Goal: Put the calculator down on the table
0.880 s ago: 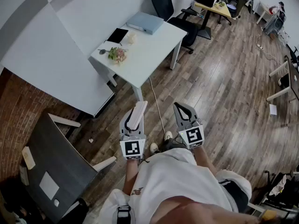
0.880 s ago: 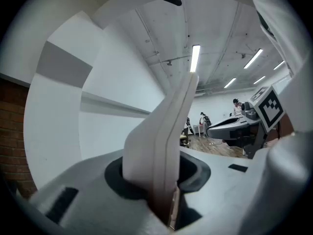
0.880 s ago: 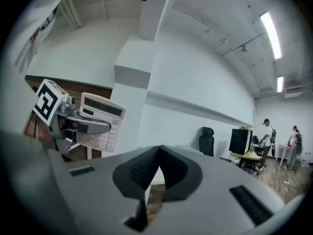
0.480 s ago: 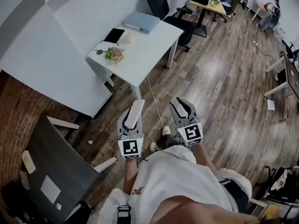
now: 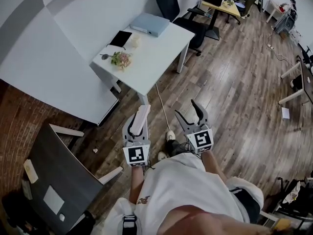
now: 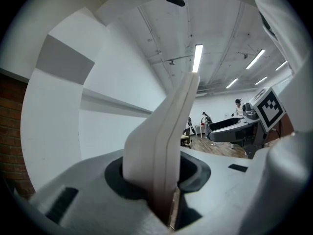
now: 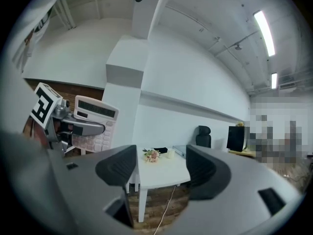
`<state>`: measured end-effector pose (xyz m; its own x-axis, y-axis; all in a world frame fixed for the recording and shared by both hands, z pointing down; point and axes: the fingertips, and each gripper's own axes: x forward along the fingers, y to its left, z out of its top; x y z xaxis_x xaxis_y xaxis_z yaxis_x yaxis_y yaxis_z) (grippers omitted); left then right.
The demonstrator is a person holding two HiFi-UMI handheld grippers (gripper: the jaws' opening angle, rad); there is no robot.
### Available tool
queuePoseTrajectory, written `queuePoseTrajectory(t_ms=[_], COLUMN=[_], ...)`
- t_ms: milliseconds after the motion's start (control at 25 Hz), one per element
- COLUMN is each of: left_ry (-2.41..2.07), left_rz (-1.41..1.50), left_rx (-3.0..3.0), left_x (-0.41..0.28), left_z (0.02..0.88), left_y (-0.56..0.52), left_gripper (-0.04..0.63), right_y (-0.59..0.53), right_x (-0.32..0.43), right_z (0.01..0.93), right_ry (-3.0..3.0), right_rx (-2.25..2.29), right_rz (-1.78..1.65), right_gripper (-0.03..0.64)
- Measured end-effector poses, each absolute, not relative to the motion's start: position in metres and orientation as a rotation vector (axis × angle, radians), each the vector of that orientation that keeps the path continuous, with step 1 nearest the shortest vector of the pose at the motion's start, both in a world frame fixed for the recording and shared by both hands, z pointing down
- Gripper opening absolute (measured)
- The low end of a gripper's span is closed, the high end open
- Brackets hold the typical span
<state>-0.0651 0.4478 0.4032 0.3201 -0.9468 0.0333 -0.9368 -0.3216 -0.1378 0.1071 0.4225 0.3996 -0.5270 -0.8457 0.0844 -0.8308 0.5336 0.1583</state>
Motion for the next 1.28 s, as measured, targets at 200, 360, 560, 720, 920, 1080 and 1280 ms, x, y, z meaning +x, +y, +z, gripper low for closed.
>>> queuePoseTrajectory(t_ms=[200,360,560,720,920,1080,1280], left_ry=[1.793,1.799,1.813,1.829,1.857,1.878,1.904], left_rz=[-0.176,-0.181,-0.199,-0.209,-0.226,-0.235,-0.24], left_rx=[-2.463,-2.457,-2.452,-2.441,-2.417,-2.391,-2.373], left_x=[-0.064,-0.062,-0.055,-0.048,-0.037,-0.028,-0.024], left_z=[0.407,0.407,0.407,0.406,0.404,0.402,0.402], left_y=[0.413,0.388,0.358,0.338,0.314,0.299,0.281], left_gripper=[0.117,0.118,0.118,0.118,0.118,0.118,0.118], right_y=[0.388,0.361,0.33,0.308,0.282,0.263,0.239], right_x=[0.108,0.11,0.114,0.122,0.133,0.141,0.145], right_z=[0.404,0.405,0.406,0.408,0.407,0.405,0.404], right_ry=[-2.618,-2.621,-2.633,-2.643,-2.664,-2.687,-2.705], right_rx=[1.421,1.413,1.394,1.381,1.347,1.32,1.297], right_rz=[-0.129,-0.133,-0.117,-0.104,-0.095,-0.098,-0.109], right_gripper=[0.305,0.305,0.305,0.302,0.298,0.295,0.291])
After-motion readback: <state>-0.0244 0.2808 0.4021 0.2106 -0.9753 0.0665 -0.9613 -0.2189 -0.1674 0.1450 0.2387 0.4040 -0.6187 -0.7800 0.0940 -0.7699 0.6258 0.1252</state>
